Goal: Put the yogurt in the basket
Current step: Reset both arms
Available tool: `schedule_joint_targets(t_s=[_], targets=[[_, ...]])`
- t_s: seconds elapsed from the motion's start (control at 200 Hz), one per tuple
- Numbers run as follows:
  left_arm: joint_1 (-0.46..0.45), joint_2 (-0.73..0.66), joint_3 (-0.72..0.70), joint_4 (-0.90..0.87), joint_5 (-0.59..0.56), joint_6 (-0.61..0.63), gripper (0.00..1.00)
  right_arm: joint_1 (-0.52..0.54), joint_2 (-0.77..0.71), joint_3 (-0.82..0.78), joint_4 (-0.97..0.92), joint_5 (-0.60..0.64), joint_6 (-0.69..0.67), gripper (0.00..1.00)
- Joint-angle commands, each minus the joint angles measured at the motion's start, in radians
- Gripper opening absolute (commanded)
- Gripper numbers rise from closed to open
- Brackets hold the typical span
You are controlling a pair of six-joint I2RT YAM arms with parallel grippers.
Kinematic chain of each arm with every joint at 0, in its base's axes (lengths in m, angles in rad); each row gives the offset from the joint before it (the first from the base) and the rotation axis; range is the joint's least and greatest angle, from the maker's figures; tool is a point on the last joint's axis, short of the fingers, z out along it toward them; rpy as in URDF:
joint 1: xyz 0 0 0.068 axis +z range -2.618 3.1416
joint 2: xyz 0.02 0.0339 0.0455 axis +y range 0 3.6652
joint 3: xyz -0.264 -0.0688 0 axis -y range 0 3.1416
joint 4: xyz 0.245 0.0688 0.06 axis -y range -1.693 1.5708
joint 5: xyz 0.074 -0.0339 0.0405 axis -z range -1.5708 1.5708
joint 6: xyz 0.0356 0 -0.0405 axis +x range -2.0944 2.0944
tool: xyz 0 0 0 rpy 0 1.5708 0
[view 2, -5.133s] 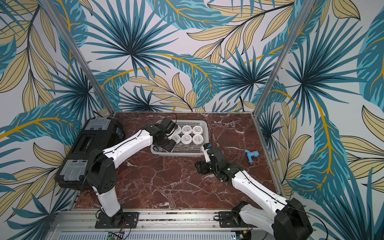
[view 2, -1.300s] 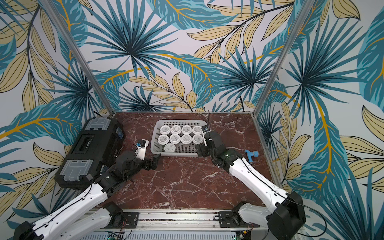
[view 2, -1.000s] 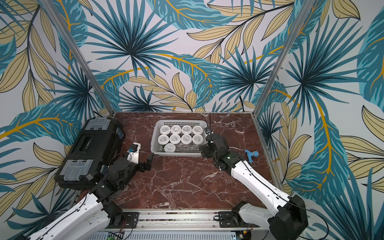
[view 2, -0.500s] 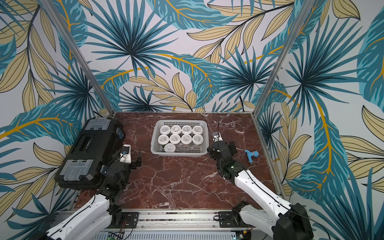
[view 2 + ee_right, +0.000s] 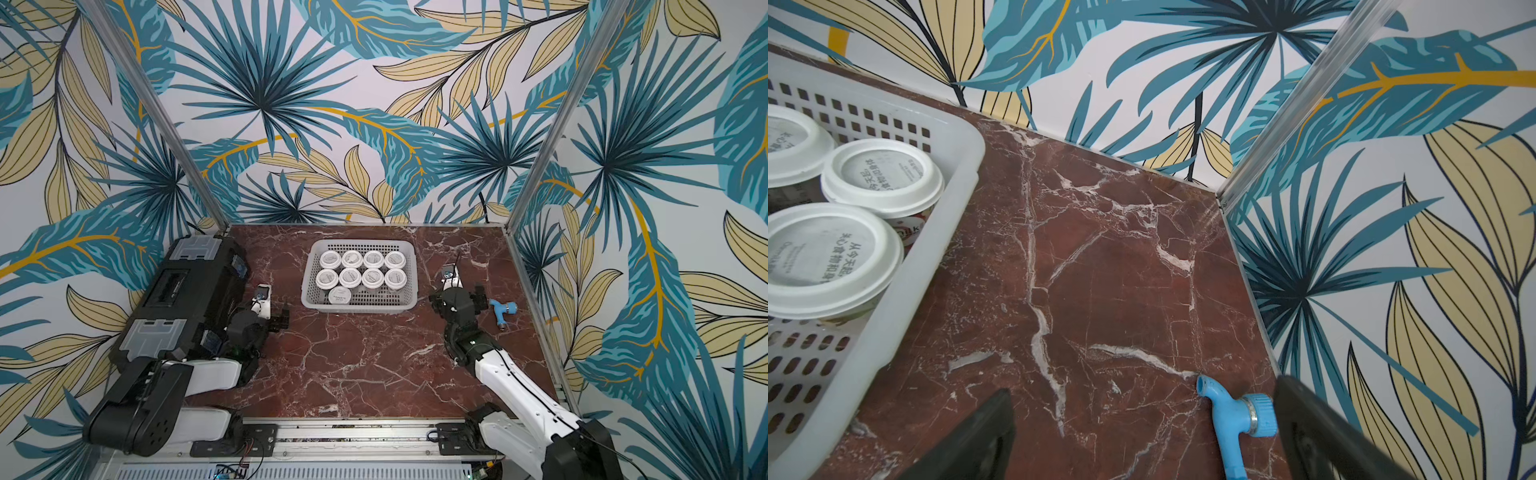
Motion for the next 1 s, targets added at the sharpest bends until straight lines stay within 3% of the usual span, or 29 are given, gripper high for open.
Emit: schedule_joint_targets(t_s=[0.0, 0.1, 0.235, 0.481, 0.676, 0.746, 0.902, 0.992], targets=[[0.012, 0.068, 0.048, 0.152, 0.027, 0.011, 1.0, -0.029, 0.009, -0.032, 0.057, -0.041, 0.021, 0.99], [0.016, 0.137, 0.061, 0.202, 0.005, 0.005, 1.0, -0.074, 0.006, -0.06, 0.101, -0.094, 0.045, 1.0], [0.024, 0.125, 0.094, 0.123, 0.038, 0.011, 1.0, -0.133, 0.024, -0.098, 0.188, -0.159, 0.064, 0.99], [0.075, 0.124, 0.186, -0.057, 0.162, -0.012, 1.0, -0.172, 0.245, -0.102, 0.415, -0.225, 0.091, 1.0], [0.089, 0.128, 0.203, -0.085, 0.147, -0.038, 1.0, -0.203, 0.383, -0.114, 0.547, -0.301, 0.107, 0.99], [0.109, 0.128, 0.208, -0.093, 0.174, -0.053, 1.0, -0.208, 0.377, -0.1, 0.507, -0.326, 0.124, 1.0], [0.165, 0.122, 0.166, -0.022, 0.215, -0.116, 1.0, -0.231, 0.446, -0.157, 0.7, -0.354, 0.148, 0.99], [0.165, 0.12, 0.163, -0.019, 0.217, -0.113, 1.0, -0.252, 0.447, -0.158, 0.686, -0.393, 0.167, 1.0]])
